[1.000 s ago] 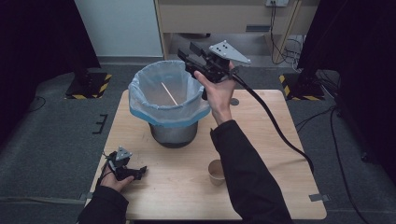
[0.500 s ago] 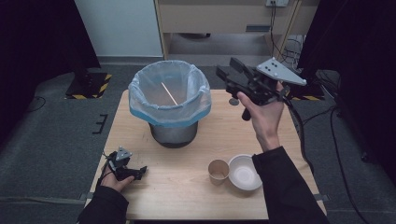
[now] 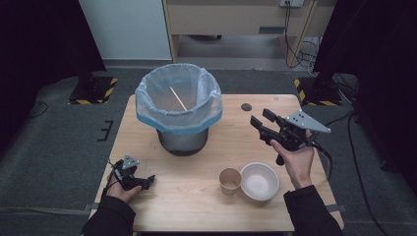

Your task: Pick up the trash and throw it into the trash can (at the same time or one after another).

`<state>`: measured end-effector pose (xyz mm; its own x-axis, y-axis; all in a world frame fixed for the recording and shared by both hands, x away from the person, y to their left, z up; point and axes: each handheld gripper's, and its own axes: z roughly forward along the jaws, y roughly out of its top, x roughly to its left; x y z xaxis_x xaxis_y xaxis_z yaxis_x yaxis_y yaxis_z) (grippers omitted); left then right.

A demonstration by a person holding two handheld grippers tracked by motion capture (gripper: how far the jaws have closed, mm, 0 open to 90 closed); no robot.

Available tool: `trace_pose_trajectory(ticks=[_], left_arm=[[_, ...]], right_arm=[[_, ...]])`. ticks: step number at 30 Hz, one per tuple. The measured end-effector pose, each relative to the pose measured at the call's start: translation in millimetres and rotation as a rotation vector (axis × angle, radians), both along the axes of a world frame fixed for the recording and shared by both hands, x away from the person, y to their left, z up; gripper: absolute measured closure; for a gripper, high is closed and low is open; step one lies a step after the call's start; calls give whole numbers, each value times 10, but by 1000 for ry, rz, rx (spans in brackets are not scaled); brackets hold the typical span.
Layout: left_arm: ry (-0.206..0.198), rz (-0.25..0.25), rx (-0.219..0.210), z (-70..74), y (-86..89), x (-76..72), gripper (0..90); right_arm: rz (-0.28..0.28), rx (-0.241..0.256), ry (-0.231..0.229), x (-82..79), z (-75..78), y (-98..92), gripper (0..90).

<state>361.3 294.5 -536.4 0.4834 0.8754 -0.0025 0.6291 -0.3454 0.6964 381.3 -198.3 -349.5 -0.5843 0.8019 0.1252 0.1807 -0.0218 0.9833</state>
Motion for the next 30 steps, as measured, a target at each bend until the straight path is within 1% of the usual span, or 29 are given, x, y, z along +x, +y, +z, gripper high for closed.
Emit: trace_pose_trajectory(ticks=[1,2,3,4,5,6,7,8,9,10,11,12,14,15,16,17,19,20,22,23,24,25,26,28,29,30], left_arm=[[0,0,0,0,0,0,0],[0,0,0,0,0,0,0],[0,0,0,0,0,0,0],[0,0,0,0,0,0,0],[0,0,0,0,0,0,0],[0,0,0,0,-1,0,0],[0,0,0,0,-1,0,0],[-1,1,0,0,-1,0,0],[-1,1,0,0,-2,-1,0],[-1,1,0,0,-2,-1,0],[-1,1,0,0,-3,-2,0],[-1,1,0,0,-3,-2,0],[0,1,-1,0,-2,-2,0],[0,0,0,0,-2,-2,0],[0,0,-1,0,-2,-2,0],[0,0,-2,0,-1,-2,0],[0,-1,-2,0,-1,-2,0],[0,0,-2,0,-1,-2,0],[1,-1,-3,0,-1,-2,0],[1,-2,-2,1,0,-2,0],[1,-2,-2,1,0,-2,0],[0,-1,-2,0,0,-2,0],[1,-1,-3,0,-1,-2,0],[0,-1,-2,0,0,-2,0],[0,-2,-2,0,0,-2,0],[0,-2,-2,0,0,-2,0]], right_arm=[[0,0,0,0,0,0,451],[-6,-7,16,-10,-73,-34,453],[-21,-29,47,-31,-234,-118,455],[-21,-29,47,-31,-234,-118,455],[-33,-42,73,-48,-367,-193,453],[-36,-48,84,-54,-414,-222,451],[-36,-48,84,-54,-414,-222,451],[-41,-64,95,-58,-475,-261,448],[-47,-100,130,-66,-581,-335,438],[-47,-100,130,-66,-581,-335,438],[-44,-105,160,-82,-691,-404,432],[-44,-105,160,-82,-691,-404,432],[-40,-119,194,-120,-824,-471,431],[-39,-142,229,-144,-922,-515,431],[-39,-142,229,-144,-922,-515,431],[-40,-152,266,-169,-1025,-551,429],[-27,-168,310,-183,-1124,-571,431],[-27,-168,310,-183,-1124,-571,431],[-13,-204,358,-186,-1232,-576,447],[1,-227,393,-181,-1313,-572,453],[1,-227,393,-181,-1313,-572,453],[7,-233,404,-179,-1338,-569,460],[28,-248,424,-172,-1401,-555,468],[32,-255,433,-169,-1416,-551,472],[41,-271,449,-156,-1453,-555,480],[41,-271,449,-156,-1453,-555,480]])
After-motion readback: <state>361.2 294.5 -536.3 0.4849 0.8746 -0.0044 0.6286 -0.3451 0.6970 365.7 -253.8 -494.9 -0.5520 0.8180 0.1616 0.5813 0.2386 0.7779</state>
